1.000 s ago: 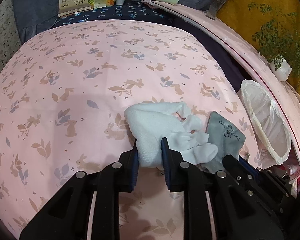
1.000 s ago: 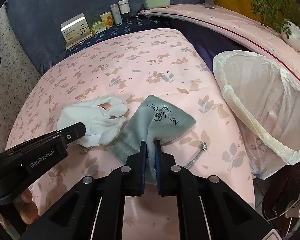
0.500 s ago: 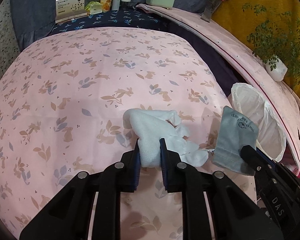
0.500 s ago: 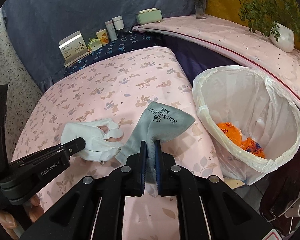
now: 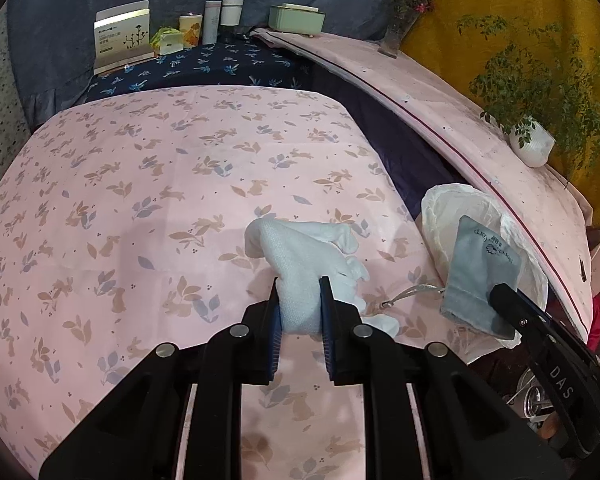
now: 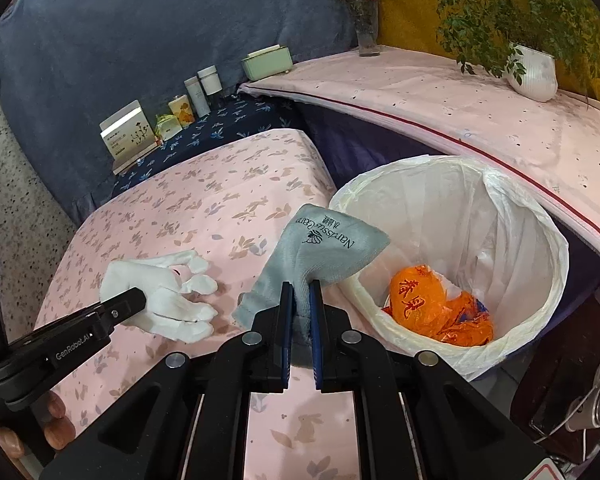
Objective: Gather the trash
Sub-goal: 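Carry gloves and grey pouch over the trash bin and open both tools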
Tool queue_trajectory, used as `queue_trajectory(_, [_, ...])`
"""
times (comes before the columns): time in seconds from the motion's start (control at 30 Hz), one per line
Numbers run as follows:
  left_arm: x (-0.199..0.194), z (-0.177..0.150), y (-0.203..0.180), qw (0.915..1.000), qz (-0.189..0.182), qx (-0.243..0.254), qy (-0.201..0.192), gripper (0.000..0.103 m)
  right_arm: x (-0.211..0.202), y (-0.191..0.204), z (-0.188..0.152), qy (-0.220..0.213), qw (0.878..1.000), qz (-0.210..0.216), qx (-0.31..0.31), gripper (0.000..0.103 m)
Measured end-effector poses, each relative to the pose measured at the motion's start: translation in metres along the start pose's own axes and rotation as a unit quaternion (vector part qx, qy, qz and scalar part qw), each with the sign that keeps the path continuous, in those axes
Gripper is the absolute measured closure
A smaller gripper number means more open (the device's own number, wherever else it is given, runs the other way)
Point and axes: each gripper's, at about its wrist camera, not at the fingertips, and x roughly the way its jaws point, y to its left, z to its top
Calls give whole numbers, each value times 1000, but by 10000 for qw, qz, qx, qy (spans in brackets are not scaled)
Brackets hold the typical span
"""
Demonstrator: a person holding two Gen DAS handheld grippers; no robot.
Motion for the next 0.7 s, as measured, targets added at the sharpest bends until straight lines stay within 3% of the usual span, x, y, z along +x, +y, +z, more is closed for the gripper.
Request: queue_trajectory(0.7, [20,23,-95,9950,-639,765,-6,87,-23,-90,22,-462,9945,-467,810,95])
